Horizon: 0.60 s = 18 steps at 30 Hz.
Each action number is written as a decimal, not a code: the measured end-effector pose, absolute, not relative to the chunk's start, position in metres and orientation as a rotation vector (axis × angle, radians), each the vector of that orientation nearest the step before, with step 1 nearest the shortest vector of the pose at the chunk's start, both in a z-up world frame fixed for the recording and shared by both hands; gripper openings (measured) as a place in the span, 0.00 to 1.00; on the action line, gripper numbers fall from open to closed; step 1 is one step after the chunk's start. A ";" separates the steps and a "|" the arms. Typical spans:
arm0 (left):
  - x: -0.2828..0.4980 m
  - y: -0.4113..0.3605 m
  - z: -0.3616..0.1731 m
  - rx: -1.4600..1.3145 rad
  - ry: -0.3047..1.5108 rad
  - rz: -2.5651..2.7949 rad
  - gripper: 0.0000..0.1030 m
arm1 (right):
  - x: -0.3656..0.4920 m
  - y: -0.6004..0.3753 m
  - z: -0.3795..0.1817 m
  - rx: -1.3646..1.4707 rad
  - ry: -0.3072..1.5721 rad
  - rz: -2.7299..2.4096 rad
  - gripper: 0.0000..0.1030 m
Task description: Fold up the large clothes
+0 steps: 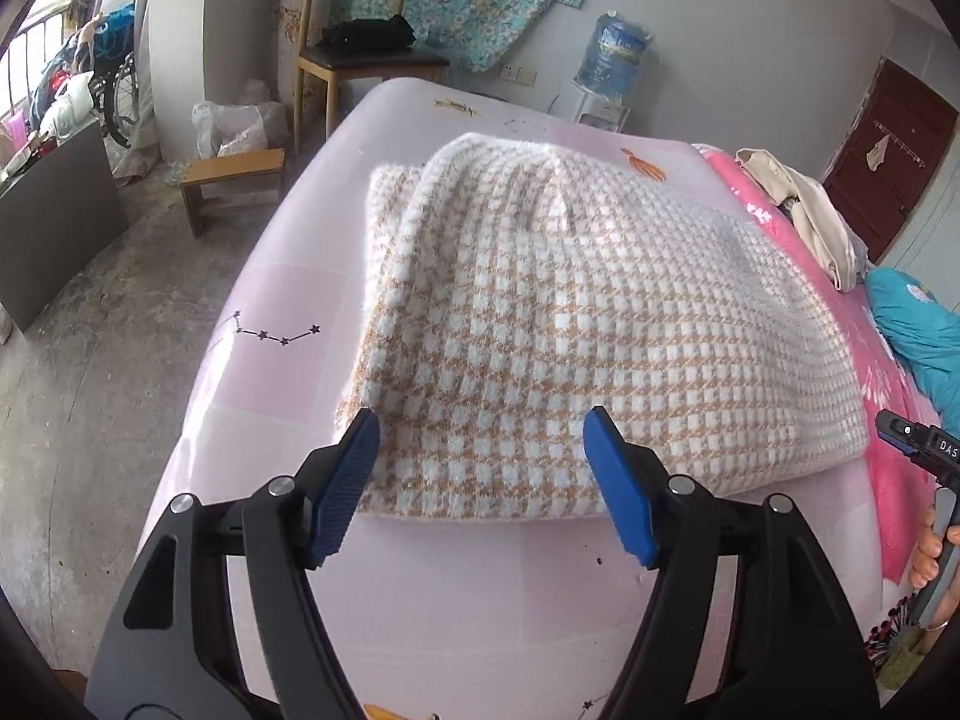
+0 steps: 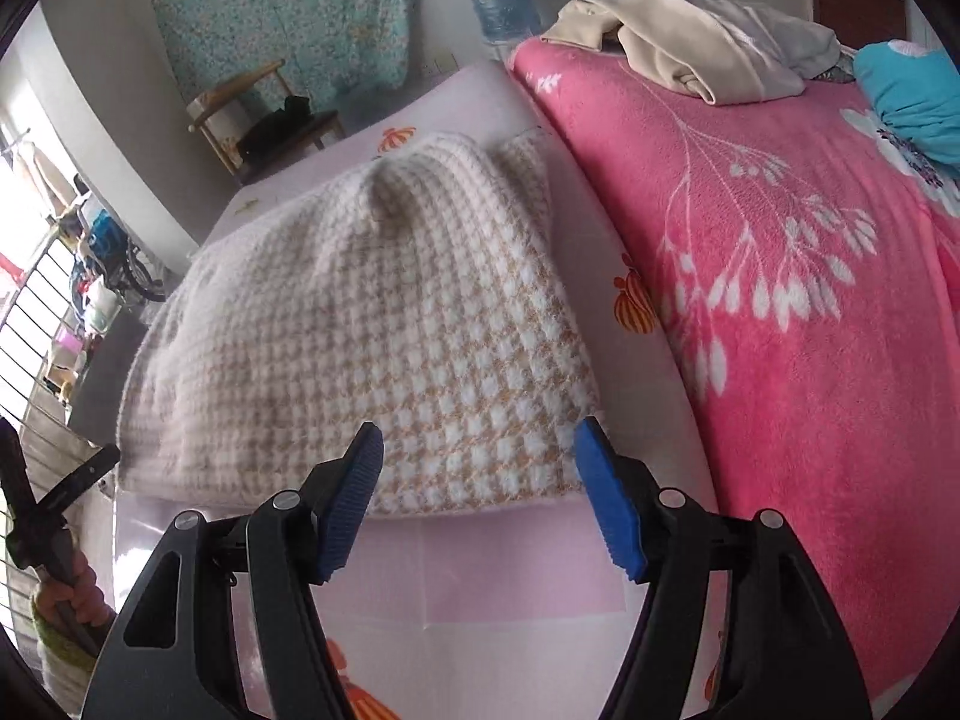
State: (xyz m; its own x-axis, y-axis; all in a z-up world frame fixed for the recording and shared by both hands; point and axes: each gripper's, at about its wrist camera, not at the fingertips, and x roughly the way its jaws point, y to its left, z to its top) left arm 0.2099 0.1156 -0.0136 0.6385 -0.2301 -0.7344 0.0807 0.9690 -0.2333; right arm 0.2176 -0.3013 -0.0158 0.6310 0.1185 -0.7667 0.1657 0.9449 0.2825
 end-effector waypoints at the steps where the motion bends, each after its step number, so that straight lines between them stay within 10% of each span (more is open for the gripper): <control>1: 0.201 0.114 -0.007 -0.179 0.844 -0.182 0.66 | 0.211 -0.295 -0.010 0.321 0.884 -0.018 0.64; 9: 0.129 0.076 0.040 -0.054 0.721 -0.174 0.89 | 0.155 -0.224 0.032 0.095 0.774 0.025 0.93; 18: 0.094 0.043 0.066 0.010 0.671 -0.102 0.92 | 0.117 -0.167 0.054 -0.076 0.656 -0.098 0.94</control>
State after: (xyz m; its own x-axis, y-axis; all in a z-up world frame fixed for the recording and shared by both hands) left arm 0.0942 0.0425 0.0657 0.7785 -0.0912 -0.6210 0.0979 0.9949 -0.0234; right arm 0.1168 -0.1666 0.0539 0.7880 -0.1147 -0.6049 0.0664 0.9926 -0.1018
